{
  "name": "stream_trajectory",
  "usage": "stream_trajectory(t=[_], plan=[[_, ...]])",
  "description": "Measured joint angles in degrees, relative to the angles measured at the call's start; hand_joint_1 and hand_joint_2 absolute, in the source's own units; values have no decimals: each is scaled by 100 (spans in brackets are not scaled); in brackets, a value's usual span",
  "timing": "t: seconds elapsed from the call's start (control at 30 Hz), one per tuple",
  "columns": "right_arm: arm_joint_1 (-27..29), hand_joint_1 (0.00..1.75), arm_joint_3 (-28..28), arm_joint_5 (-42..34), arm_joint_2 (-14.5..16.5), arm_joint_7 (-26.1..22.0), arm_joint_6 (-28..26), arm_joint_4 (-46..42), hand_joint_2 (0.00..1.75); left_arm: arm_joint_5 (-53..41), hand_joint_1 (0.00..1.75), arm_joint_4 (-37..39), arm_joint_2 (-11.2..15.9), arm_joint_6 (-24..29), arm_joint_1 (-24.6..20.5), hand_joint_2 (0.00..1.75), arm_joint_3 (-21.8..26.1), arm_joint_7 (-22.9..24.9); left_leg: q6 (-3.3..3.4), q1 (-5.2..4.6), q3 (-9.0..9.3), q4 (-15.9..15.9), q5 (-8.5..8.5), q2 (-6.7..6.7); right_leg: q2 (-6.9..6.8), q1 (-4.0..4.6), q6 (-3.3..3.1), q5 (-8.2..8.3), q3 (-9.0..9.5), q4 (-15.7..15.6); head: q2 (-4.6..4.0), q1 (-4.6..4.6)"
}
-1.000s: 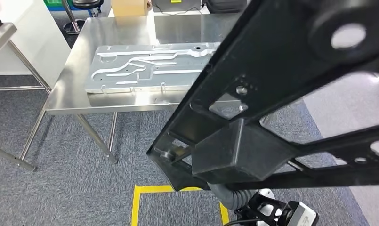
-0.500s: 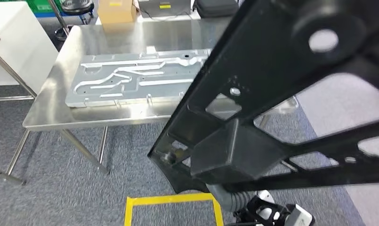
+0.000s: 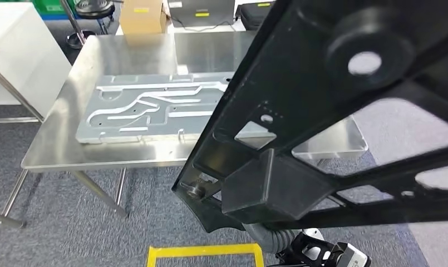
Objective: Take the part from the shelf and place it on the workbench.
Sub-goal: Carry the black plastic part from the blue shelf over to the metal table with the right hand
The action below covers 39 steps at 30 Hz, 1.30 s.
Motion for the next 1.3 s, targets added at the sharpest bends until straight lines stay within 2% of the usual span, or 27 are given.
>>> stream_trajectory(t=[0.03, 0.13, 0.17, 0.2, 0.3, 0.33, 0.37, 0.43, 0.47, 0.5, 0.57, 0.67, 0.73, 0.8, 0.83, 0.87, 0.9, 0.97, 1.0, 1.07, 1.17, 1.23, 1.3], plan=[[3, 175, 0, 2, -3, 2, -2, 4, 175, 12, 0, 0, -1, 0, -4, 175, 7, -1, -42, -4, 39, 3, -41, 4, -3, 13, -55, 140, 2, -95, 0, 0], [3, 175, 0, 4, -1, 3, -7, 5, 175, 36, 0, 0, 1, 0, -20, 175, 25, -1, -151, -1, 96, 54, -73, 16, 29, 17, -201, 126, 70, -147, 0, -2], [0, 175, 0, 5, 1, 2, -8, 4, 175, 38, 0, 0, 1, -1, -27, 175, 28, -1, -173, 7, 30, 187, -101, 17, 32, 12, -235, 113, 113, -172, 0, -13], [-1, 175, 0, 16, 3, 2, -19, 3, 175, 39, 0, 0, 2, -1, -35, 175, 29, -3, -192, 16, -102, 431, -177, 17, 32, 5, -264, 98, 155, -194, 0, -23], [22, 175, 0, 221, 2, 9, -193, 4, 175, 54, 0, 0, 2, -3, -51, 175, 37, -33, -243, 32, -733, 1385, -561, 18, 26, 23, -317, 20, 228, -207, 0, -45], [42, 175, 0, 376, 2, 18, -325, 4, 175, 61, 0, 0, 2, -4, -56, 175, 41, -44, -251, 35, -872, 1503, -594, 18, 29, 29, -322, -8, 256, -206, 0, -46], [63, 175, 0, 569, 3, 34, -493, 5, 175, 66, 0, 0, 2, -5, -59, 175, 46, -52, -253, 37, -923, 1434, -497, 18, 34, 33, -322, -36, 290, -205, 0, -46], [90, 175, 0, 1066, 11, 112, -942, 6, 175, 67, 0, 0, 4, -10, -51, 175, 58, -51, -235, 40, -793, 814, 18, 20, 47, 34, -306, -89, 370, -201, 0, -46], [90, 175, 0, 1336, 22, 162, -1217, 12, 175, 66, 0, 0, 5, -15, -43, 175, 64, -50, -217, 35, -713, 491, 205, 22, 52, 36, -289, -107, 398, -196, 0, -44], [86, 175, 1, 1597, 34, 204, -1507, 21, 175, 64, 0, 0, 6, -23, -41, 175, 69, -50, -188, 22, -663, 260, 292, 28, 56, 40, -263, -120, 405, -192, 0, -48], [79, 175, 7, 2024, 55, 232, -2045, 44, 175, 62, 0, 0, 7, -40, -36, 175, 72, -58, -111, -7, -653, 140, 311, 34, 52, 45, -198, -133, 400, -189, 0, -50], [73, 175, 63, 2684, 75, 209, -2877, 64, 175, 44, 0, 0, 7, -65, -13, 175, 74, -91, 9, 15, -607, 77, 430, 32, 38, 45, -99, -219, 390, -108, 0, -46], [71, 175, 131, 3213, 81, 261, -3410, 65, 175, 37, 0, 0, 4, -83, -7, 175, 74, -114, 63, 29, -579, 36, 460, 43, 34, 35, -59, -484, 194, 327, 0, -36], [69, 175, 208, 3867, 79, 444, -3911, 66, 175, 26, 0, 0, 4, -98, -2, 175, 74, -127, 92, 18, -576, 35, 452, 47, 33, 31, -35, -788, -165, 1025, 0, -30], [60, 175, 249, 4197, 74, 565, -4123, 67, 175, 14, 0, 0, 4, -102, 4, 175, 74, -130, 100, 12, -573, 36, 445, 46, 33, 28, -29, -832, -292, 1250, 0, -30], [41, 175, 294, 4503, 68, 693, -4286, 69, 175, 2, 0, 0, 4, -105, 10, 175, 74, -132, 101, 9, -565, 37, 436, 42, 33, 27, -31, -768, -332, 1287, 0, -31], [6, 175, 348, 4795, 62, 825, -4408, 73, 175, -9, 0, 0, 2, -108, 13, 175, 74, -132, 98, 6, -549, 39, 424, 36, 33, 28, -45, -600, -254, 1092, 0, -30], [-96, 175, 457, 5251, 55, 1054, -4559, 89, 175, -19, 0, 0, -10, -113, 11, 175, 74, -132, 71, -10, -511, 44, 387, 25, 32, 46, -96, -214, 92, 353, 0, -31], [-148, 175, 504, 5402, 54, 1131, -4609, 101, 175, -20, 0, 0, -17, -114, 9, 175, 74, -132, 50, -23, -500, 49, 369, 21, 30, 60, -121, -102, 237, 45, 0, -33], [-219, 175, 570, 5548, 50, 1209, -4658, 120, 175, -20, 0, 0, -27, -116, 6, 175, 74, -132, -5, -36, -495, 46, 345, 16, 31, 91, -151, -84, 339, -191, 0, -36], [-306, 175, 639, 5785, 49, 1342, -4710, 162, 175, -19, 0, 0, -26, -116, 1, 175, 74, -133, -92, -26, -494, 78, 284, 15, 32, 55, -213, -67, 375, -272, -1, -40], [-400, 175, 696, 5961, 48, 1436, -4724, 214, 175, -12, 0, -1, -24, -117, -1, 175, 74, -134, -142, -17, -675, 480, 49, 14, 24, 23, -260, -60, 421, -326, 0, -55], [-522, 175, 762, 6109, 46, 1543, -4675, 321, 175, 12, 0, -2, -16, -126, -4, 175, 76, -145, -178, -7, -1030, 1189, -246, 12, 20, 29, -287, -76, 433, -326, 0, -65]])
